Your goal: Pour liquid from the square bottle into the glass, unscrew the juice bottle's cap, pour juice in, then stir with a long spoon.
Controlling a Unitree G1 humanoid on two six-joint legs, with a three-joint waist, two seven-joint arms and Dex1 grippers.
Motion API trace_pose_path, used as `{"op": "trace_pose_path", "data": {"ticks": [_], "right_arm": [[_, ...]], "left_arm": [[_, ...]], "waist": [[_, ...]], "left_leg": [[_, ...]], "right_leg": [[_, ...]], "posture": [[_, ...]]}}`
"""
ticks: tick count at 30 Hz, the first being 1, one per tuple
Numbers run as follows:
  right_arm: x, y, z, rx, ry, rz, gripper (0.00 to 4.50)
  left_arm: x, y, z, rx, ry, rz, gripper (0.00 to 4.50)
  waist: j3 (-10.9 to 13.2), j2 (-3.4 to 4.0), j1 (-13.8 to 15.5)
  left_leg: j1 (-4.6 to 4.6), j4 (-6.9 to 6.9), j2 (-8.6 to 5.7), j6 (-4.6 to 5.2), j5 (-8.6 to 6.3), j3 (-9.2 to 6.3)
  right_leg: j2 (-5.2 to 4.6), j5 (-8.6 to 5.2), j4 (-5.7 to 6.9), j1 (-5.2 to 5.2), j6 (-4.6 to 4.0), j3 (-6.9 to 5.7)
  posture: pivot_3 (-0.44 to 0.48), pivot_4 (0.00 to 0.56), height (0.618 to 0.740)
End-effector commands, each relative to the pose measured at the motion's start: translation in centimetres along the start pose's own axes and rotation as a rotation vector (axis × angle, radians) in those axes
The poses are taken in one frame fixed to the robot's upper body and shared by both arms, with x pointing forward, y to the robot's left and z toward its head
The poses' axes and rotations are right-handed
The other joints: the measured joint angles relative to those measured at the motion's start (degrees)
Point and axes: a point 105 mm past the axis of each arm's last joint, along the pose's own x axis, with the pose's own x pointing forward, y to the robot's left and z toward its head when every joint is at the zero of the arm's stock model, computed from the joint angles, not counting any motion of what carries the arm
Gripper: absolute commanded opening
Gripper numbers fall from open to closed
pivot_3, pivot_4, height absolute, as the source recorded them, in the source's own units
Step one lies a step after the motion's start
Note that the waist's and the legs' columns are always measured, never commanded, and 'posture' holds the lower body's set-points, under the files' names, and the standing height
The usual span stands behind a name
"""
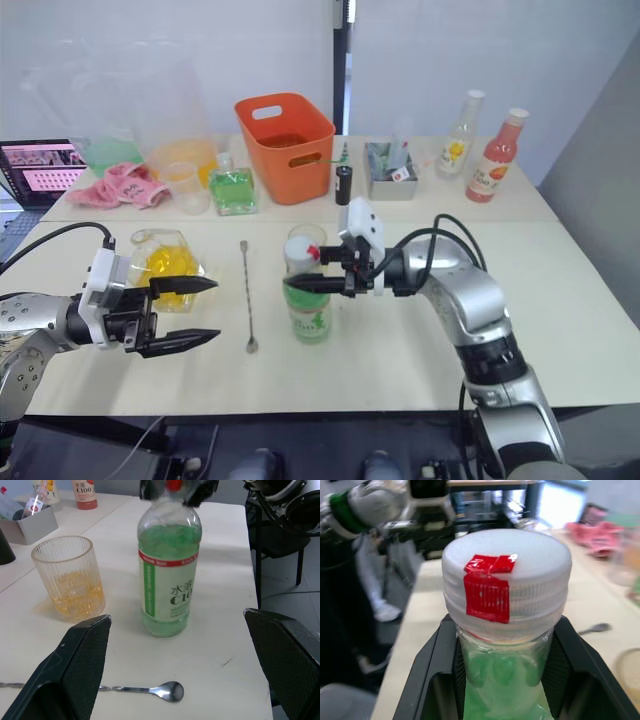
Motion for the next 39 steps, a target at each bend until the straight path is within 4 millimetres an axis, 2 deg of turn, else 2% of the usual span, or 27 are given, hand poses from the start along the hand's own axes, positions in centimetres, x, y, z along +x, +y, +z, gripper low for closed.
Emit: {"op": "trace_pose_path", "data": {"ticks": [1,5,11,16,24,31,32,38,39], "right_arm": [[-0.4,1.4,2.8,-0.052,-0.065,-0.124,1.4],[-0.1,1.6,1.4,0.012,-0.017,-0.251,1.4],[0.4,2.2,-0.5,0.051,0.009,-0.287,1.4],[0.8,2.9,-1.5,0.018,0.028,-0.219,1.4],[1.1,2.9,-3.7,0.0,0.116,-0.118,1.4],[0.9,2.5,-3.3,0.01,0.101,-0.089,1.4],[0.8,2.4,-3.0,0.008,0.092,-0.09,2.43],[0.1,1.7,-2.0,0.011,0.063,-0.109,4.48],[0.0,1.6,-1.8,0.014,0.057,-0.113,4.49]], "left_arm": [[0.0,-0.2,0.7,0.029,-0.024,-0.002,4.5],[0.1,-0.1,0.6,0.028,-0.021,-0.013,4.5],[0.2,-0.1,0.8,0.029,-0.015,-0.041,4.5],[0.3,0.1,0.8,0.029,-0.014,-0.051,4.5],[0.4,-0.1,0.7,0.026,-0.015,-0.064,4.5],[0.4,-0.2,0.7,0.025,-0.018,-0.062,4.5],[0.4,-0.2,0.7,0.024,-0.02,-0.062,4.5],[0.5,-0.1,0.6,0.014,-0.02,-0.068,4.5],[0.6,0.1,0.8,0.016,-0.024,-0.068,4.5]], "waist": [[0.0,0.0,0.01],[0.0,-0.01,-0.03],[0.0,0.0,-0.06],[0.0,-0.01,-0.09],[-0.01,-0.01,-0.25],[-0.02,-0.03,-0.15],[-0.02,-0.03,-0.16],[-0.02,-0.04,-0.14],[-0.02,-0.04,-0.1]], "left_leg": [[0.0,0.0,0.0,0.0,0.0,0.0],[0.03,-0.01,0.0,0.0,0.0,0.0],[0.02,-0.01,0.0,0.0,0.0,0.0],[0.03,-0.01,0.0,0.0,0.0,-0.01],[0.11,-0.01,0.0,0.0,0.0,-0.01],[0.13,-0.01,0.0,0.0,0.0,-0.01],[0.13,-0.01,0.0,0.0,0.0,-0.01],[0.09,-0.01,0.0,0.0,0.0,-0.01],[0.09,-0.01,0.0,0.0,0.0,-0.01]], "right_leg": [[0.0,0.0,0.0,0.0,0.0,0.0],[0.0,0.0,-0.01,0.03,-0.01,0.0],[0.0,0.0,-0.02,0.02,-0.01,0.01],[0.0,0.0,-0.03,0.03,-0.01,0.01],[0.0,0.0,-0.02,0.08,-0.01,0.01],[0.0,0.0,-0.03,0.13,-0.01,0.01],[0.0,0.0,-0.03,0.13,-0.01,0.01],[0.0,0.0,-0.03,0.08,-0.01,0.01],[0.0,0.0,-0.03,0.08,-0.01,0.01]], "posture": [[0.0,0.15,0.739],[0.0,0.15,0.739],[0.0,0.15,0.739],[0.0,0.15,0.739],[0.0,0.15,0.739],[0.0,0.15,0.739],[0.0,0.15,0.739],[0.0,0.15,0.739],[0.0,0.15,0.739]]}}
